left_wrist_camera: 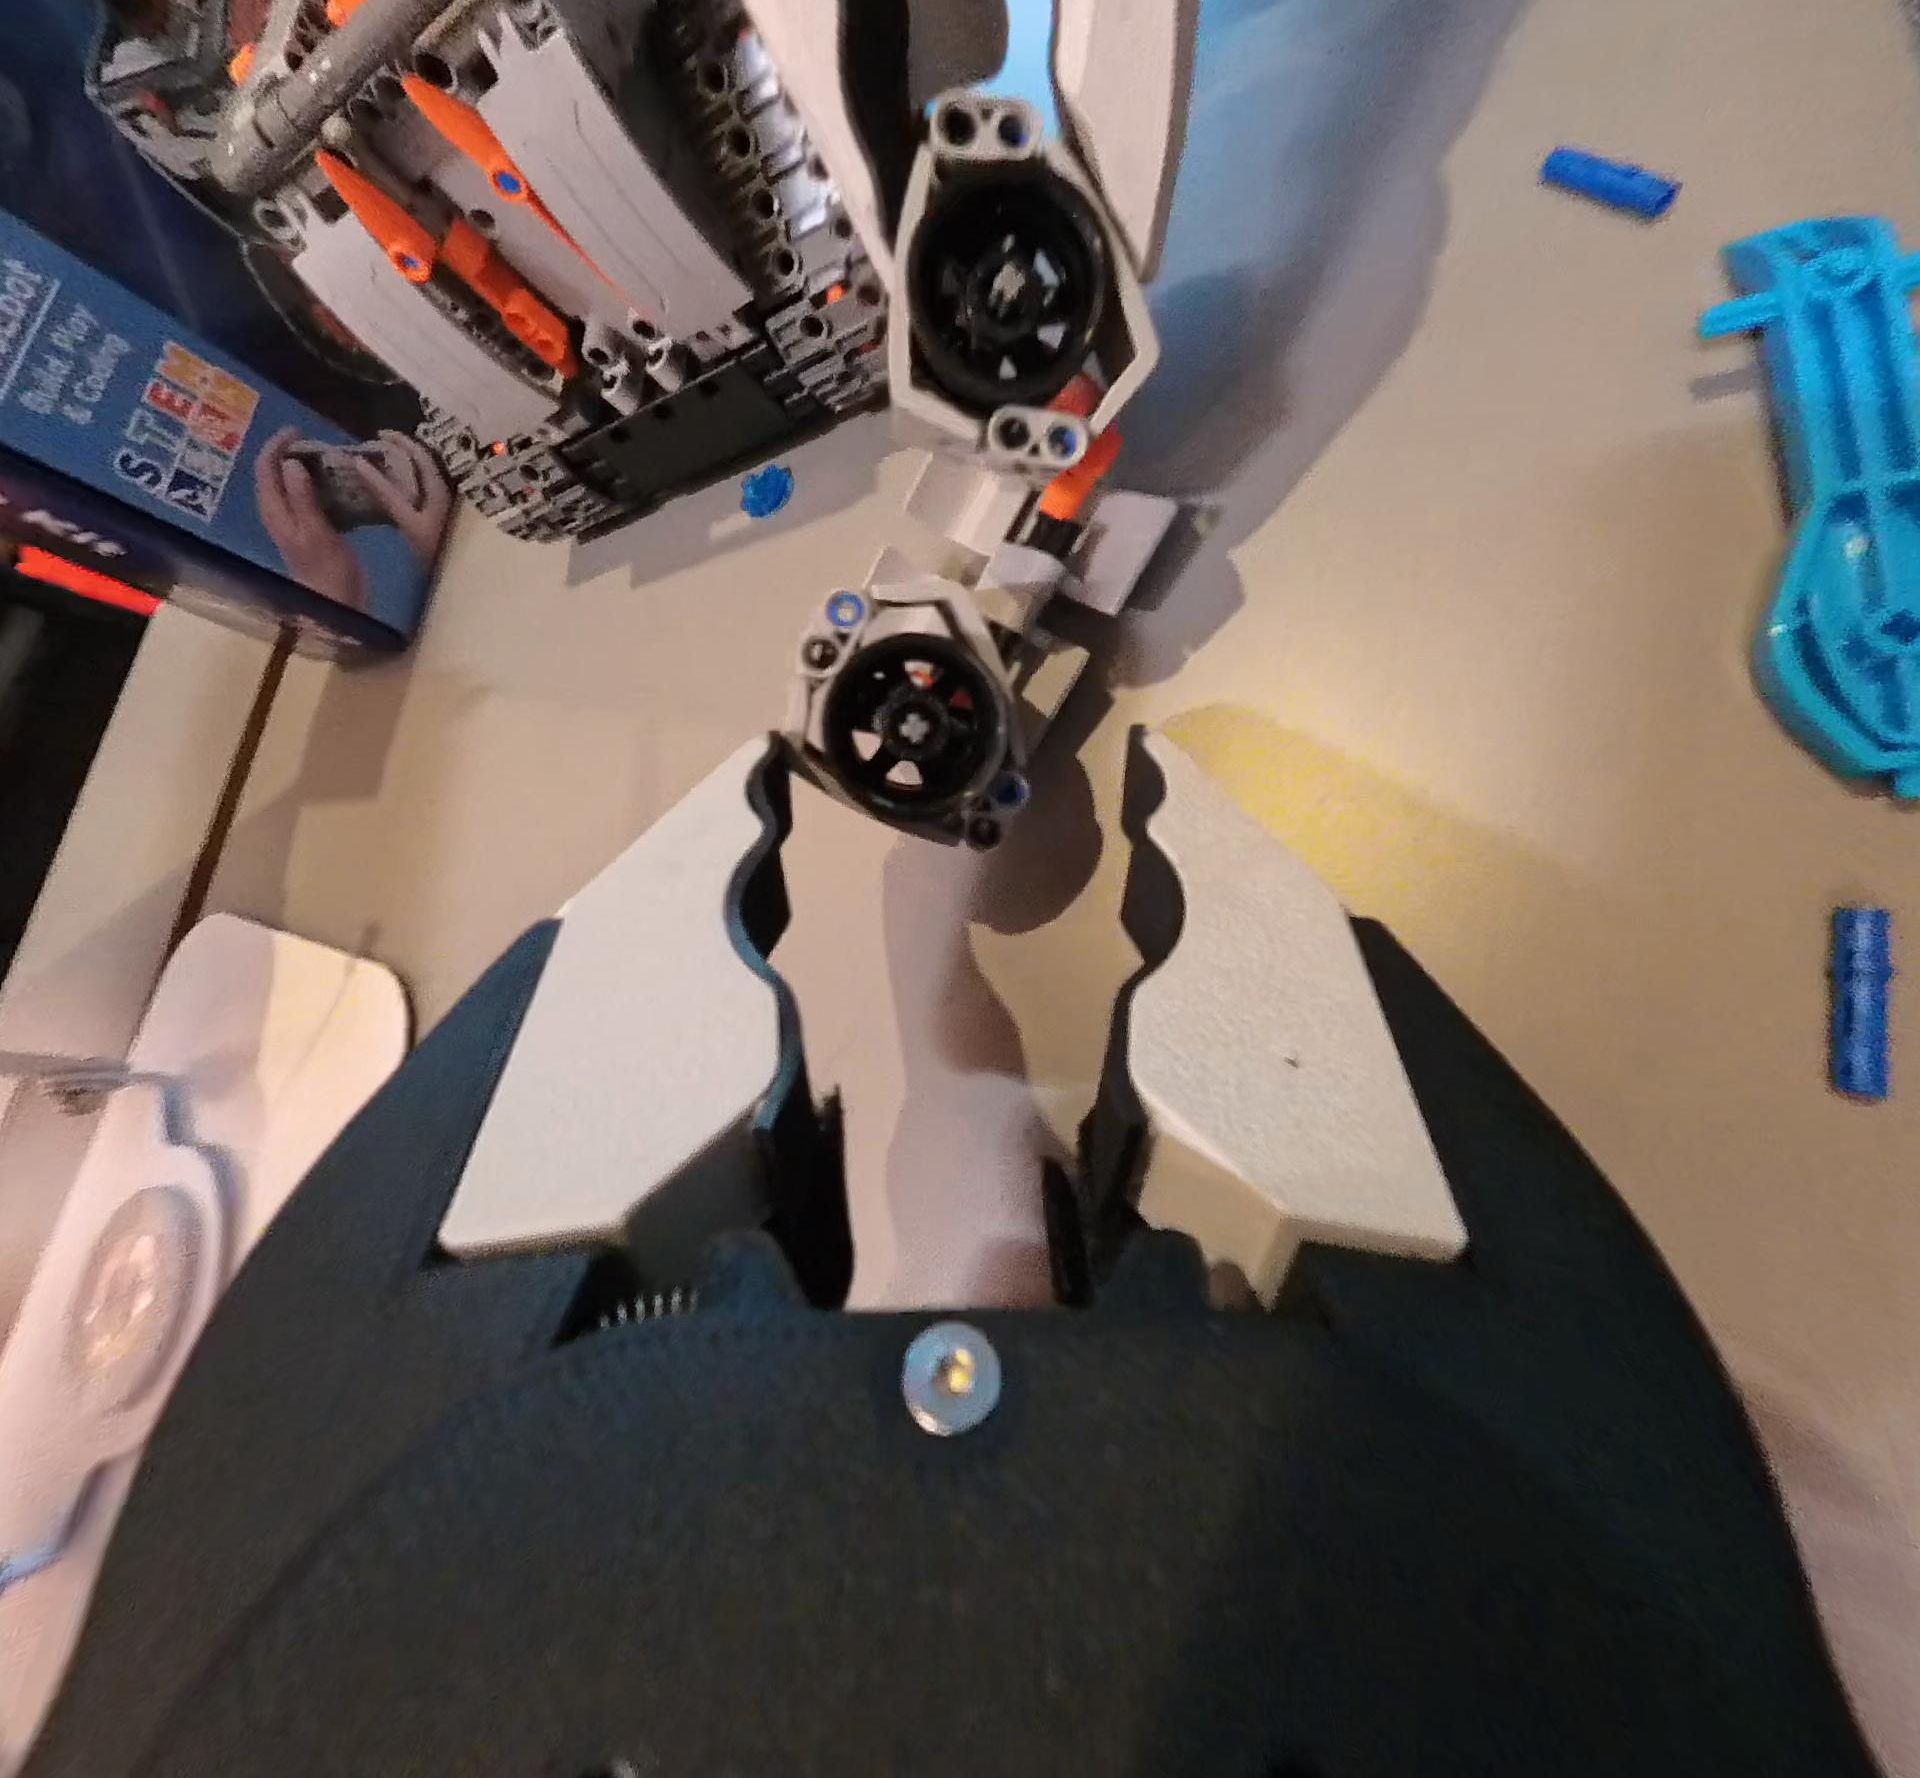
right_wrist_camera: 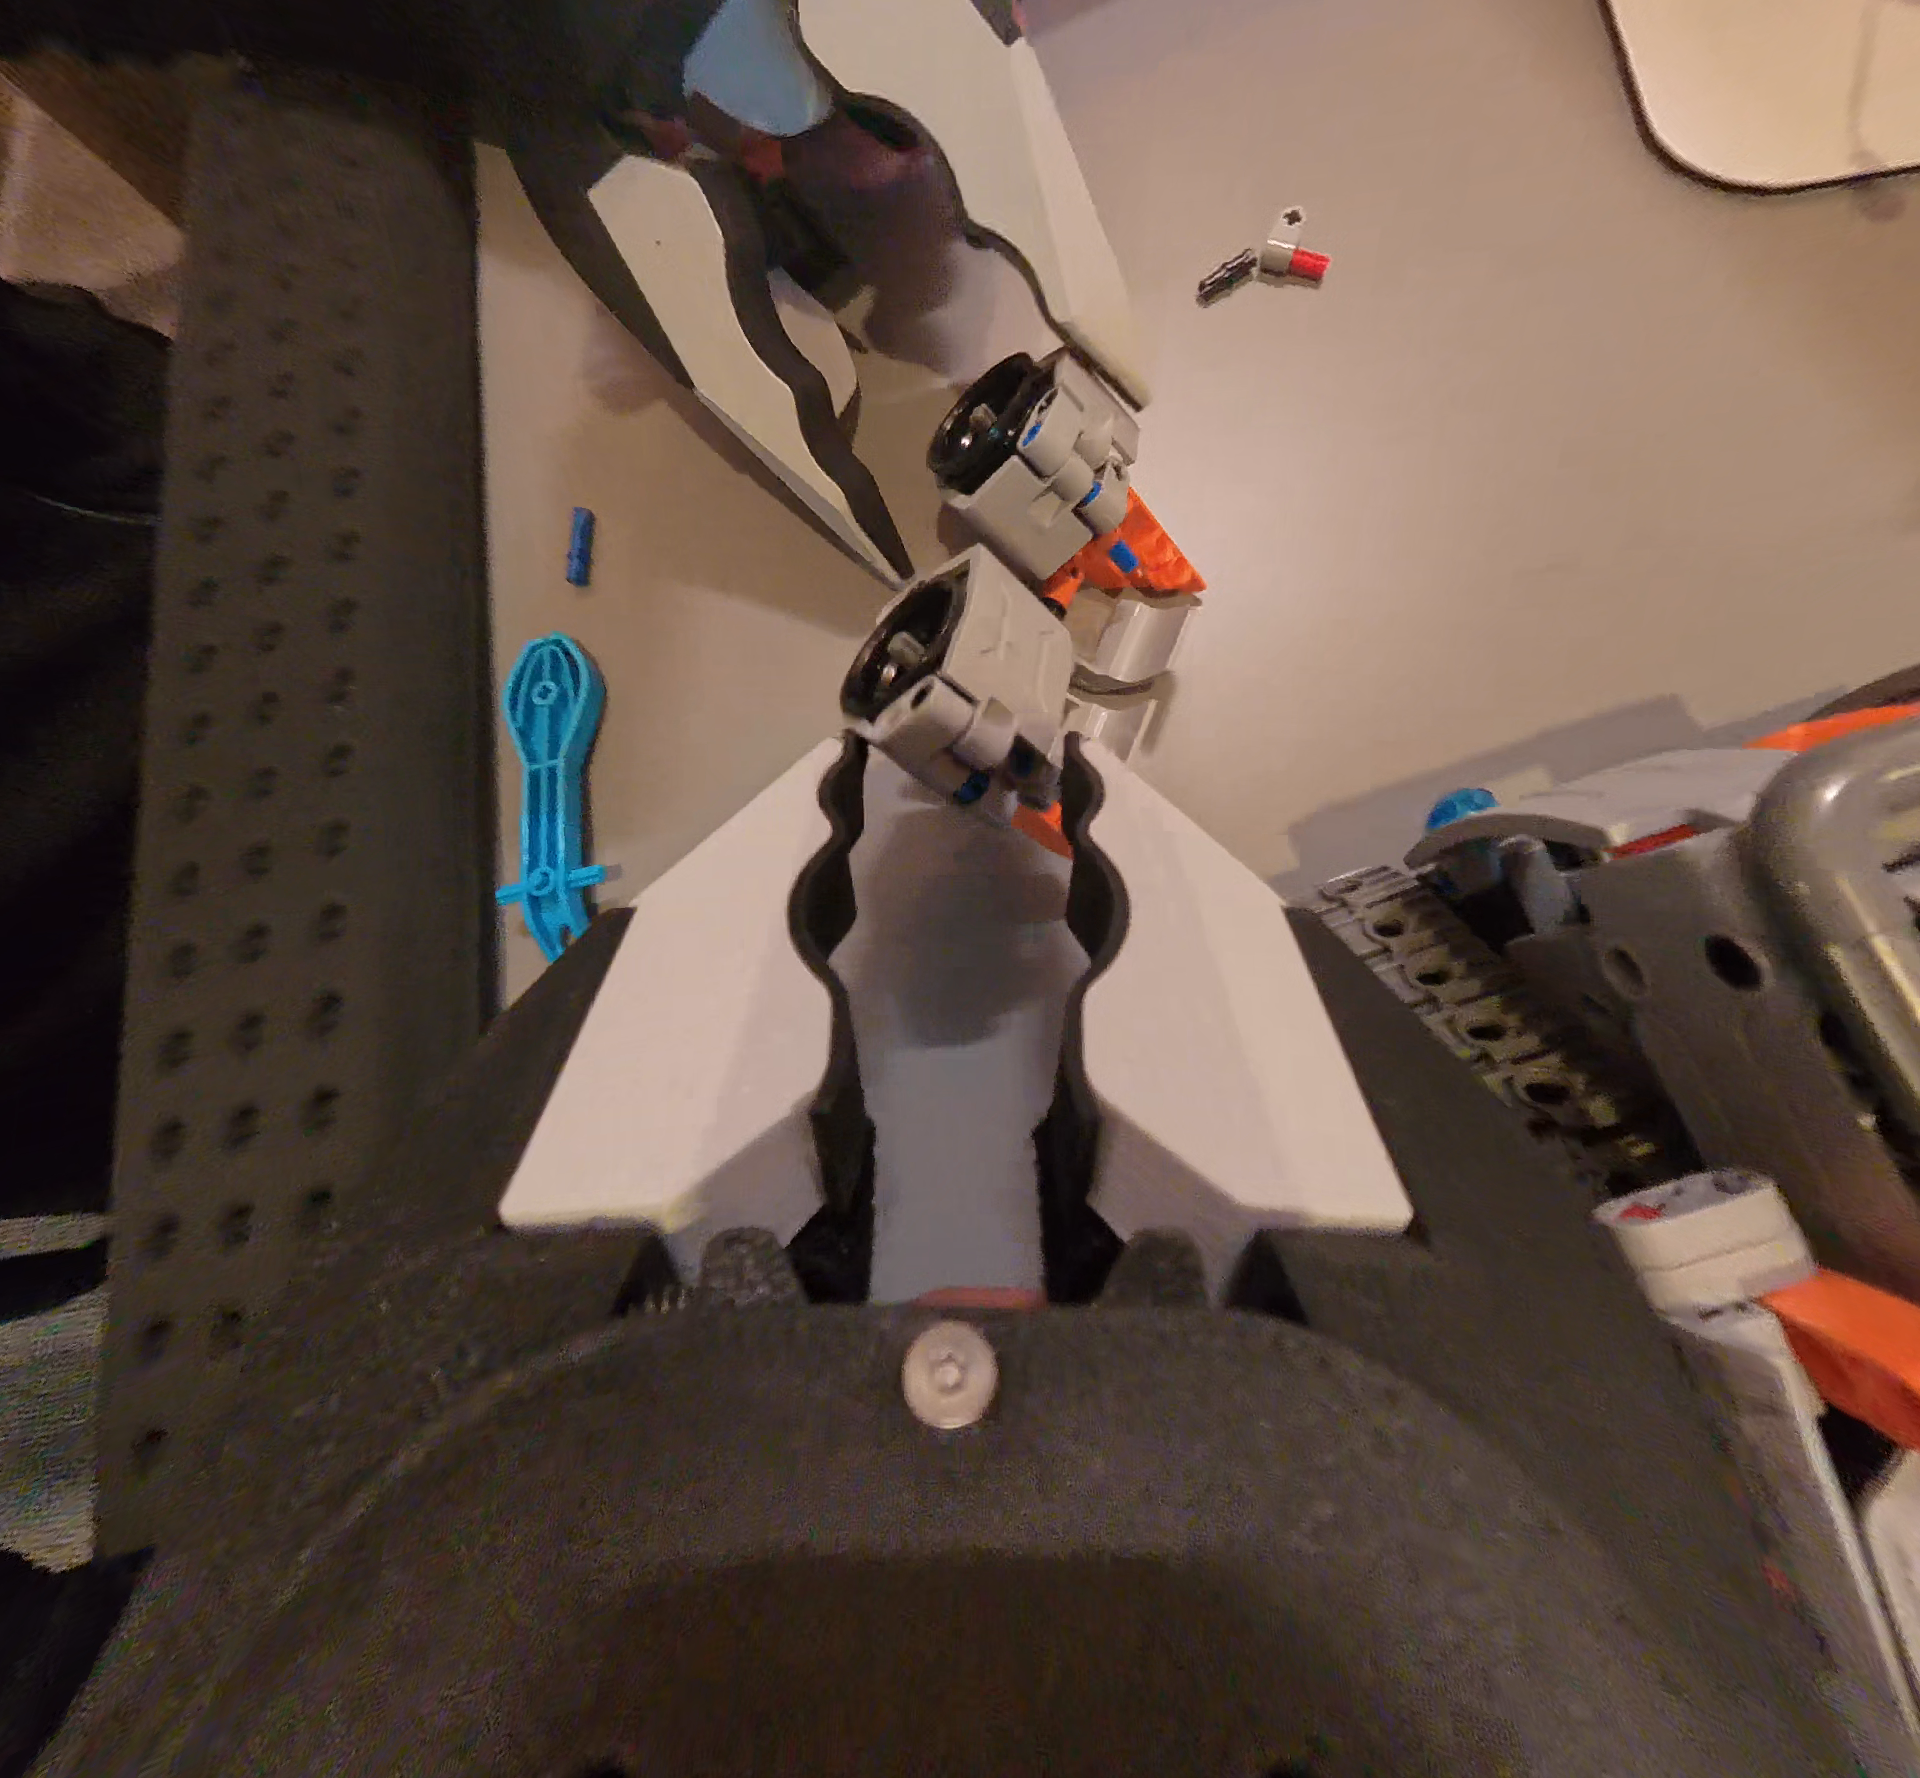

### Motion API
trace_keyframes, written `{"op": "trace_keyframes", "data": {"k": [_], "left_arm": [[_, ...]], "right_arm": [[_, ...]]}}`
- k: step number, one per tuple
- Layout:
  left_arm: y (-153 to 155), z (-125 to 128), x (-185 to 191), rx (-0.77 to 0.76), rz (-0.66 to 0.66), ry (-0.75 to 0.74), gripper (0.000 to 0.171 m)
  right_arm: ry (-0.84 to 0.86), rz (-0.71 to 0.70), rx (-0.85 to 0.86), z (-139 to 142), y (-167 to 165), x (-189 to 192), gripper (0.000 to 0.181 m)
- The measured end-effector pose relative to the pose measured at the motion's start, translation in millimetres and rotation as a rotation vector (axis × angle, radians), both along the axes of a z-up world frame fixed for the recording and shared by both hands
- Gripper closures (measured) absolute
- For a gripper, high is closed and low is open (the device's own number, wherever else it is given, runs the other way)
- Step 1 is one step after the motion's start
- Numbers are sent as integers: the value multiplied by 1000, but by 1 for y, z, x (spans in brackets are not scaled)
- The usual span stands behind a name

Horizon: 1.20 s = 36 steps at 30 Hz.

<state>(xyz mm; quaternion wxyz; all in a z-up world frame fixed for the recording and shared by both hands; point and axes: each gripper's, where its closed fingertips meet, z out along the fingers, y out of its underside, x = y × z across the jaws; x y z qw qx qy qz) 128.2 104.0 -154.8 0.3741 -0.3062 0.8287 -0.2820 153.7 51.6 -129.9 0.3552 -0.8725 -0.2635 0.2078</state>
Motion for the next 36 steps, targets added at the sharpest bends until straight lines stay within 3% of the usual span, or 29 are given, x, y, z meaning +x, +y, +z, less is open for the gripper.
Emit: {"op": "trace_keyframes", "data": {"k": [3, 5, 11, 19, 24, 30, 36], "left_arm": [[0, 6, -3, -86, -17, 15, 128], [-1, 9, -4, -134, -26, 18, 129], [2, 8, -6, -52, 4, 56, 129], [1, 8, -8, -67, 80, 143, 129], [-1, 11, -10, -125, 80, 192, 129], [0, 9, -14, -50, 36, 228, 129], [-1, 7, -16, 241, -80, 227, 129]], "right_arm": [[86, 3, -30, 1, -1, -1, 148], [77, 7, -53, -4, -3, 0, 148], [-62, -24, -38, -9, -3, 8, 148], [-262, 21, 99, 7, -4, -2, 128], [-345, 19, 87, -5, 2, 1, 140], [-352, 35, 93, -7, 4, -1, 141], [-398, 65, 107, -8, 2, -1, 142]]}}
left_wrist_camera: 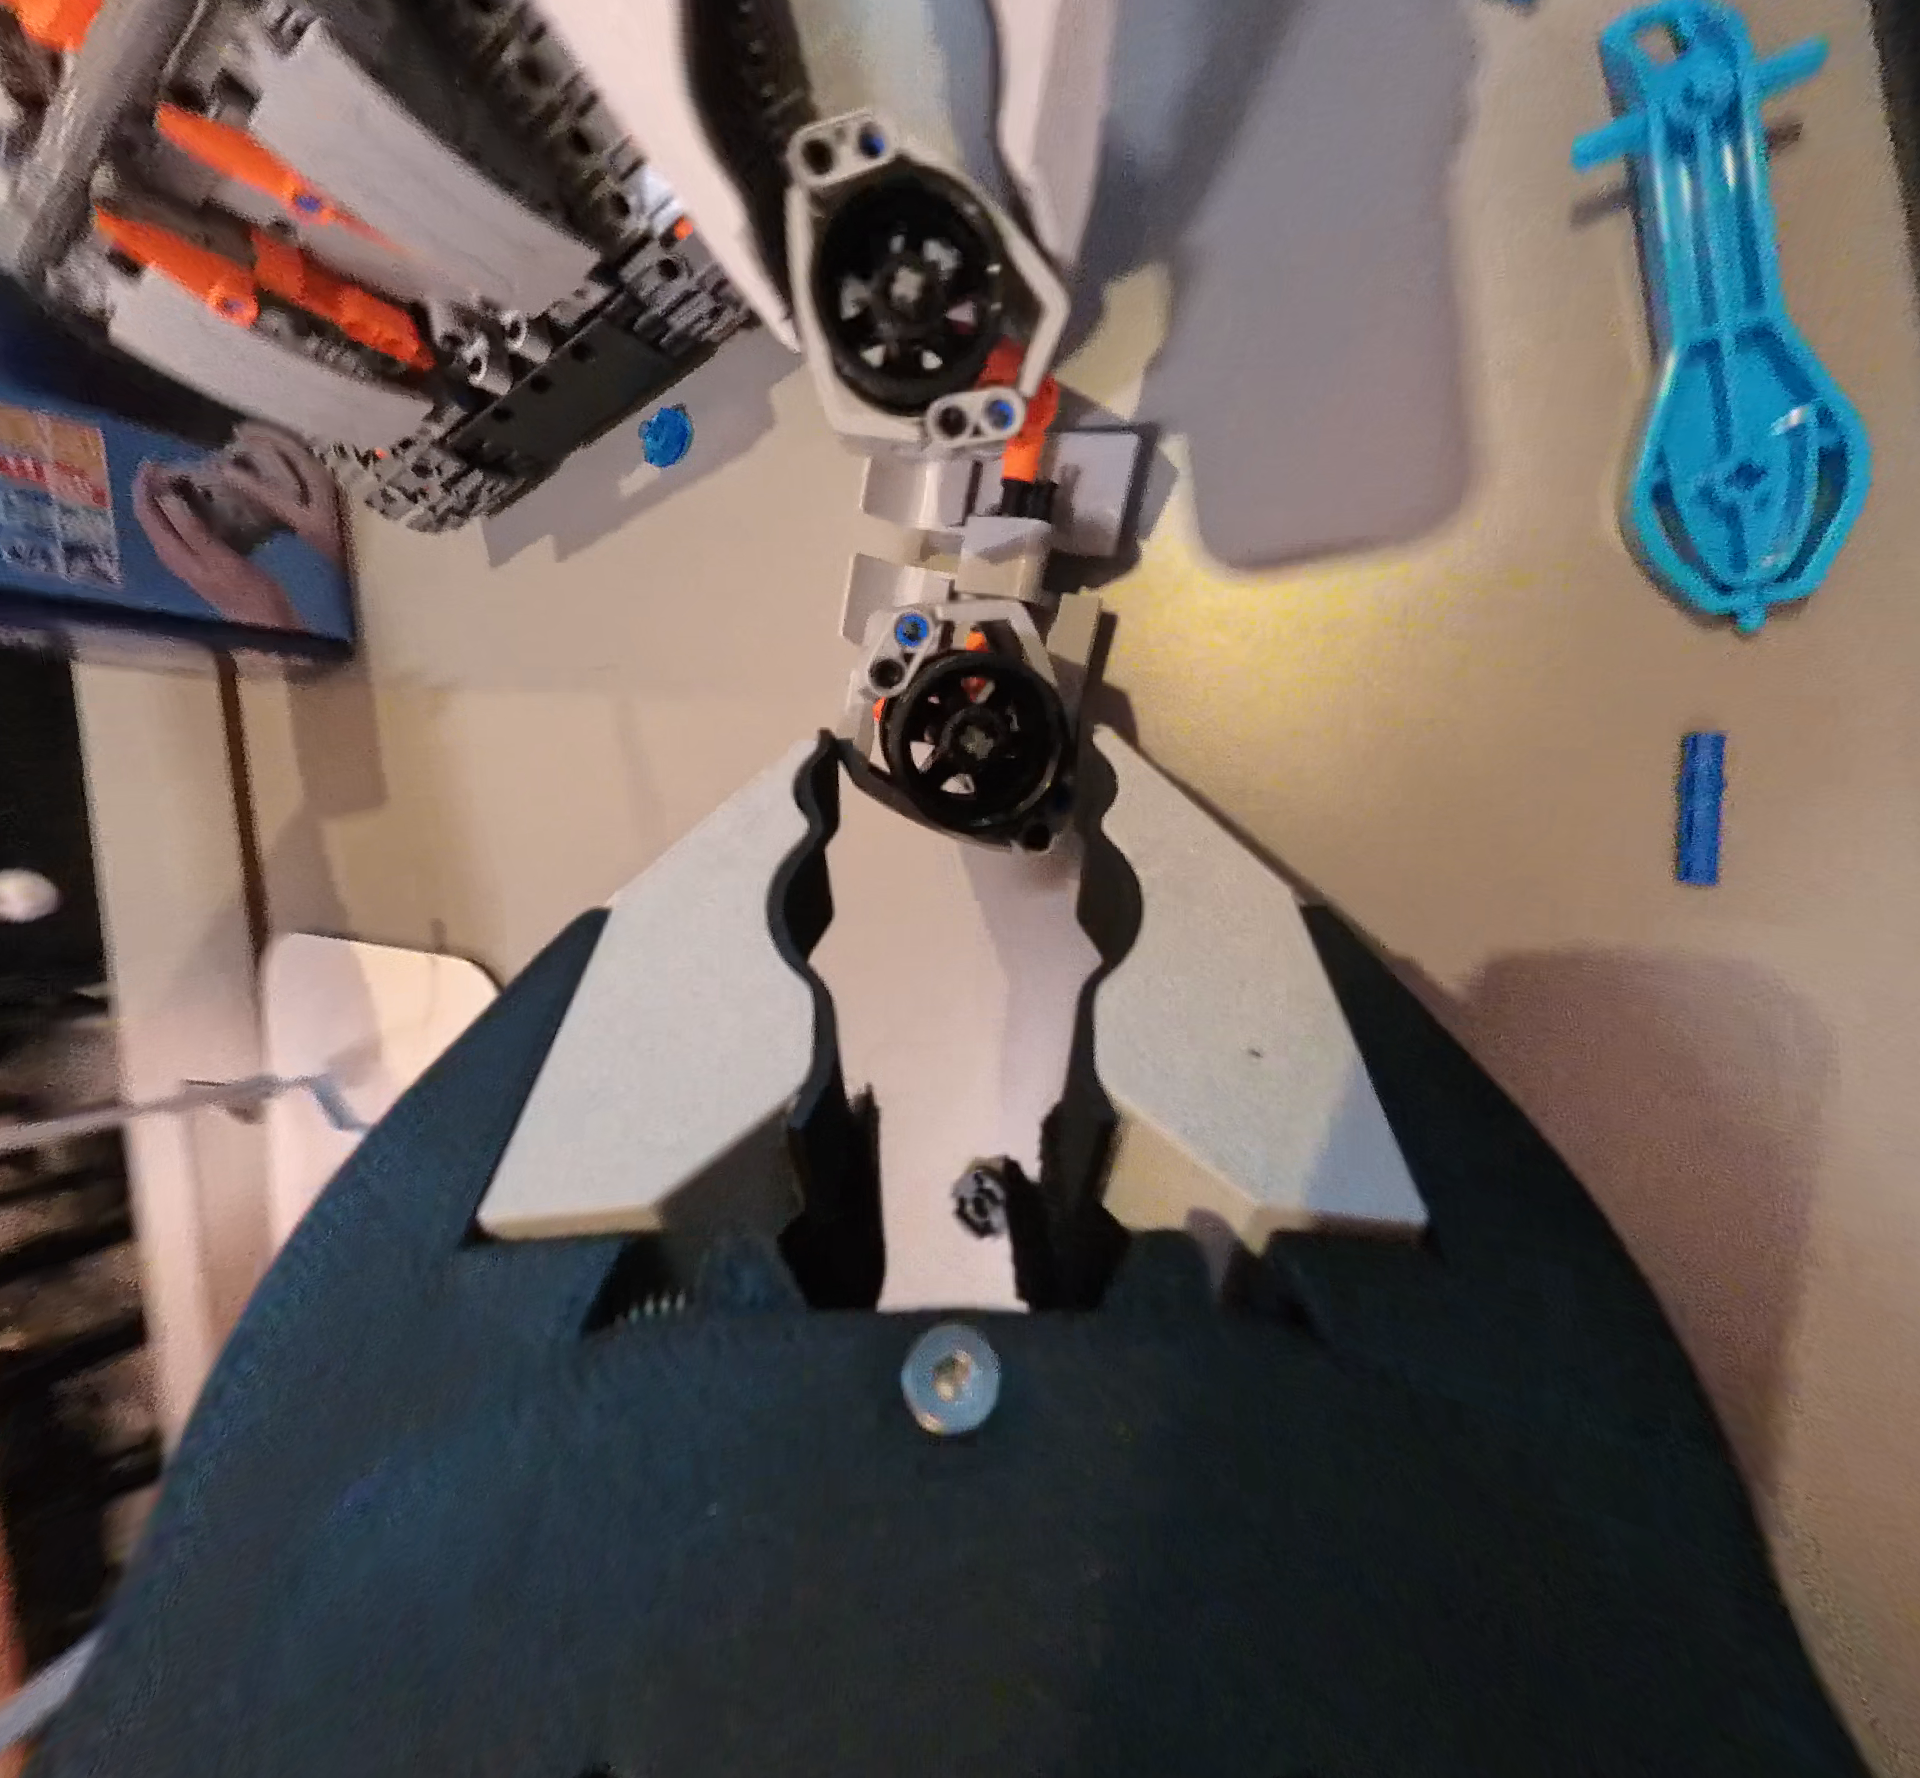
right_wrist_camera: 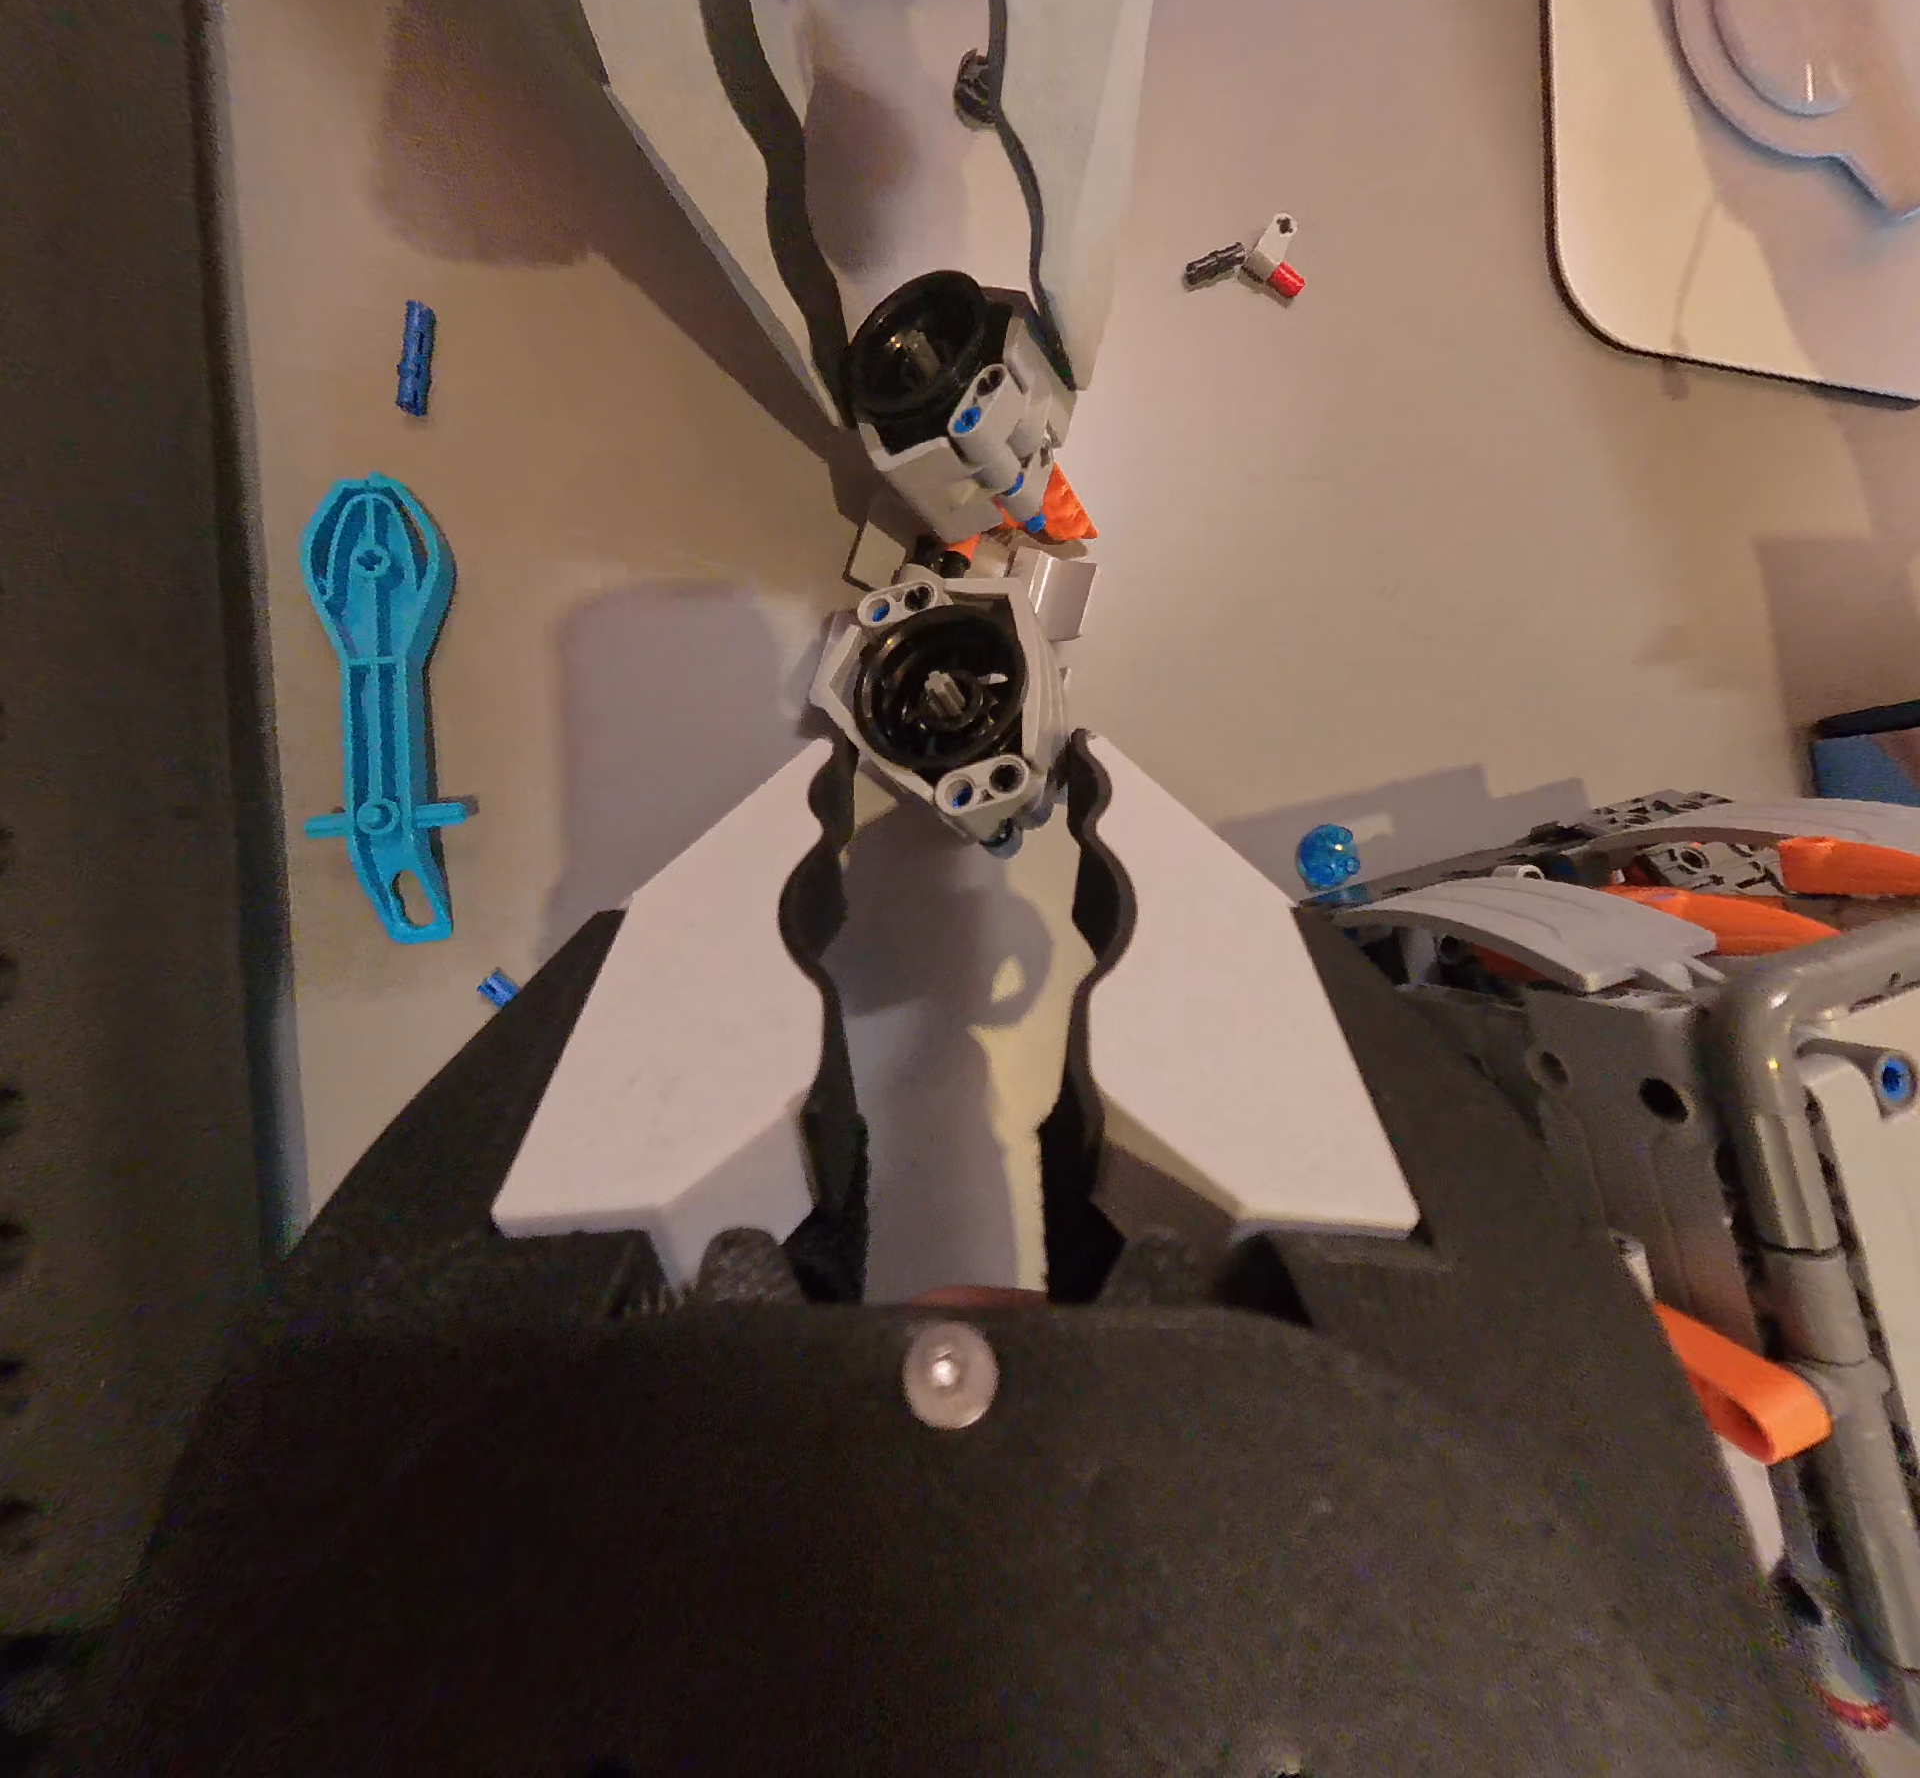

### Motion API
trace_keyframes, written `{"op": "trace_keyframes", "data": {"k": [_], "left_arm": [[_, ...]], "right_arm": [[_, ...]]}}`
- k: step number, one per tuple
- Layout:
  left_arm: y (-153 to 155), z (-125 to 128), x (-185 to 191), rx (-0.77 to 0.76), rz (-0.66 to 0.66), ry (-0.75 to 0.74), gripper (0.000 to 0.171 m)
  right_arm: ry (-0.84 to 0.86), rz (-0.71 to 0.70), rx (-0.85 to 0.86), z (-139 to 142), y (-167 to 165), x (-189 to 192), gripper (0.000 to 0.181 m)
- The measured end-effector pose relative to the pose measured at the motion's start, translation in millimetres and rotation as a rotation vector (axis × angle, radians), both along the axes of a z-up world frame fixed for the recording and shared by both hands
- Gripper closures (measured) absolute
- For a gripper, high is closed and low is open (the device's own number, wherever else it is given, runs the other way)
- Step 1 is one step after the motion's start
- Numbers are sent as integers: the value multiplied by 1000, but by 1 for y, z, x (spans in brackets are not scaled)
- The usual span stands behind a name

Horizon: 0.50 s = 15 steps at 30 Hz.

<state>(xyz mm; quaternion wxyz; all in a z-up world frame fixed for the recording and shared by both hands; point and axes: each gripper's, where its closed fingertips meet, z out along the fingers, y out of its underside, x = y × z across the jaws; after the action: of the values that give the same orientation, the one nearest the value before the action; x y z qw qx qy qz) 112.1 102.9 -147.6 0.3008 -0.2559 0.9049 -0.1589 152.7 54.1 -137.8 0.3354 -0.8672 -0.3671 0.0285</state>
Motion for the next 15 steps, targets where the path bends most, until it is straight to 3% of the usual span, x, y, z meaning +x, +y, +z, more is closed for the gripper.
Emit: {"op": "trace_keyframes", "data": {"k": [5, 8, 11, 15], "left_arm": [[-2, 1, -3, 258, -173, 50, 129], [-4, 3, -4, 332, -264, 96, 129], [5, 4, 3, 313, -201, 115, 127], [13, 6, 4, 145, -54, 48, 122]], "right_arm": [[-29, 41, 10, -1, -2, 0, 142], [-17, 52, 10, -1, -3, 1, 142], [14, 37, 10, 0, -2, 4, 143], [59, 17, 3, 1, -1, 8, 144]]}}
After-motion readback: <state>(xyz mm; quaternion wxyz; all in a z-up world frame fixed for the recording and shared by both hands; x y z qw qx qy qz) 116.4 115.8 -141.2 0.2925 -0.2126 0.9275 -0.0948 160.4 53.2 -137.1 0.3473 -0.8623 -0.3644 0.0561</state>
